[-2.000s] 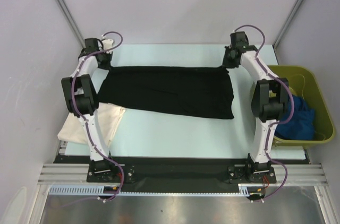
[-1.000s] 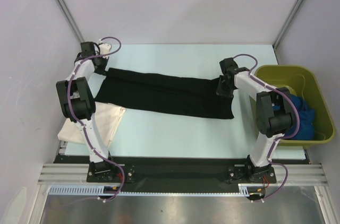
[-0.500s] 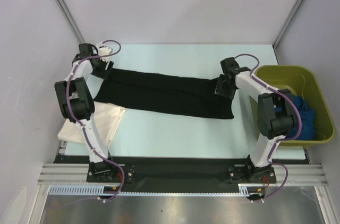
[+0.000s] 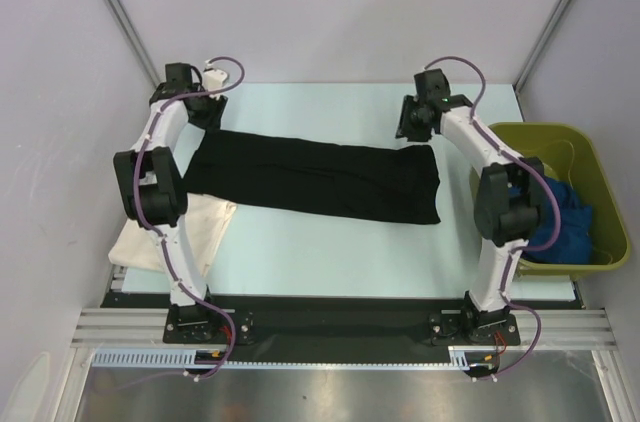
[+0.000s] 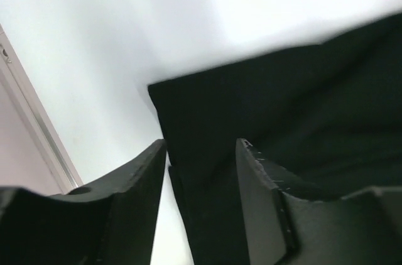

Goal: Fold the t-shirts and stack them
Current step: Fold the tshirt

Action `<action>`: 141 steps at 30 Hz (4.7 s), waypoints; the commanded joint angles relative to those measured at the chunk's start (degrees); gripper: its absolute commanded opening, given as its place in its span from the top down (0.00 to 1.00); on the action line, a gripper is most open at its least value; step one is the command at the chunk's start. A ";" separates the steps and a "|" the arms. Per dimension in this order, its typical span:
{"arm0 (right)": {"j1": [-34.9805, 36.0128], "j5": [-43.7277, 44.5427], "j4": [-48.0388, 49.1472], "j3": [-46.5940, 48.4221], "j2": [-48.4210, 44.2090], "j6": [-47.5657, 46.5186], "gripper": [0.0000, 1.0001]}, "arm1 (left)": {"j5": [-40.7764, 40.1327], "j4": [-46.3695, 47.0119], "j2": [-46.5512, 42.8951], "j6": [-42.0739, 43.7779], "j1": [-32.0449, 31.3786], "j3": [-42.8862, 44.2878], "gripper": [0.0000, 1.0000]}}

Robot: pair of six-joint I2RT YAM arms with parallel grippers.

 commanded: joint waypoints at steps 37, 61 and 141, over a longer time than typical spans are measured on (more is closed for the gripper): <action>13.43 -6.32 -0.94 -3.09 -0.75 0.82 1.00 | 1.09 -1.73 -4.43 -6.26 -1.33 -3.75 0.39; 1.50 -4.47 1.34 -28.15 -19.12 3.99 0.58 | 14.45 -5.52 -7.69 -1.34 -35.95 -8.67 0.34; -5.37 -10.19 5.65 -36.50 -21.67 6.10 1.00 | 10.05 -11.22 1.81 8.33 -49.41 -4.29 0.68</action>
